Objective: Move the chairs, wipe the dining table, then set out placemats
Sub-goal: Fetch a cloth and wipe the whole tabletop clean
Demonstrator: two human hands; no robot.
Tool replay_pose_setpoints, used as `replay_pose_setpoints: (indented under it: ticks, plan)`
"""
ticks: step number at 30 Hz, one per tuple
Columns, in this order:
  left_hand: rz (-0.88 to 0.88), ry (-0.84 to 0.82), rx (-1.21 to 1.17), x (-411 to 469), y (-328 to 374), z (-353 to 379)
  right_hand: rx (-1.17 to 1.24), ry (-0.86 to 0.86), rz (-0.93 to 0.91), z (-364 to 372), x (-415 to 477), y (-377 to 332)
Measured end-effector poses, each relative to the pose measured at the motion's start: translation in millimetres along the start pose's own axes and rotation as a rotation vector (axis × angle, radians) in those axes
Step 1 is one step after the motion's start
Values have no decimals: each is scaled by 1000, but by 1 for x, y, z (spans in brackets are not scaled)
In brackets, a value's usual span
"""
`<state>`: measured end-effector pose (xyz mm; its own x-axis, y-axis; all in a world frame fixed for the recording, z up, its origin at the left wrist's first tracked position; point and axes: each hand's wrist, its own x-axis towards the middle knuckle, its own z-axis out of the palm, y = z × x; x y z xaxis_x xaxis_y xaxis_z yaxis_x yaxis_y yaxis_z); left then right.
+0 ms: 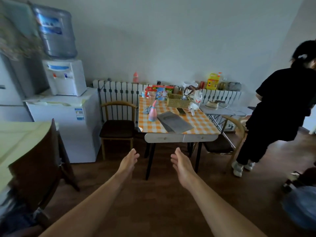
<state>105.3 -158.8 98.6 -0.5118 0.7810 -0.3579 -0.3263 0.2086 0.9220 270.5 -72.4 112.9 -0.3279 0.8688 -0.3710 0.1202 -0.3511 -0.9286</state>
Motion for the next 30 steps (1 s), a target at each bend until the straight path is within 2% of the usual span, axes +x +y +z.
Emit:
replay_pose_setpoints:
  ticks: [10, 15, 19, 28, 30]
  plan:
    - [39, 145, -28, 162, 81, 23, 56, -102, 1, 43, 174, -81]
    - [57, 189, -30, 244, 101, 42, -29, -162, -37, 59, 274, -104]
    - [59, 219, -40, 313, 124, 55, -93, -225, 4, 63, 342, -144]
    - [-23, 274, -41, 464, 159, 47, -76, -246, 26, 109, 489, -187]
    - [-43, 282, -31, 499, 168, 41, -60, -204, 44, 124, 523, -191]
